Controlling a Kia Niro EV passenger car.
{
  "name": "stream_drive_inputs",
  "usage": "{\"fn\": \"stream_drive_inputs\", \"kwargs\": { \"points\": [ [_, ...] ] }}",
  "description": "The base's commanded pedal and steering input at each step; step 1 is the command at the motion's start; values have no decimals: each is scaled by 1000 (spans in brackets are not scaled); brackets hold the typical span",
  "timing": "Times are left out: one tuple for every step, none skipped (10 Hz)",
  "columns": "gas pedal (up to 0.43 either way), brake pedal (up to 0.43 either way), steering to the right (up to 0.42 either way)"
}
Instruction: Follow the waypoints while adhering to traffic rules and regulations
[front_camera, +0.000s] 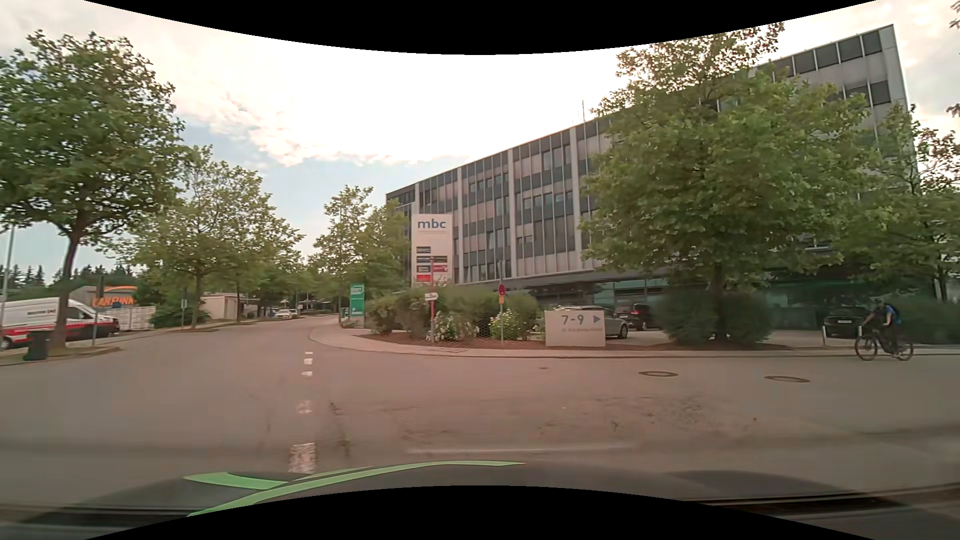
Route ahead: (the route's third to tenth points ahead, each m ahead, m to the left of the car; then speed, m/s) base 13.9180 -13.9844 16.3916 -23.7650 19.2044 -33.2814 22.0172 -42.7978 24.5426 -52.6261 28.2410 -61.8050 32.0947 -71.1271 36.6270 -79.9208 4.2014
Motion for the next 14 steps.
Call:
{"fn": "stream_drive_inputs", "kwargs": {
  "points": [
    [20,0,373],
    [20,0,387],
    [20,0,399],
    [20,0,411],
    [20,0,428],
    [20,0,440],
    [20,0,447],
    [20,0,448],
    [20,0,448],
    [20,0,448],
    [20,0,446],
    [20,0,442],
    [28,0,440],
    [39,0,438]
  ]
}}
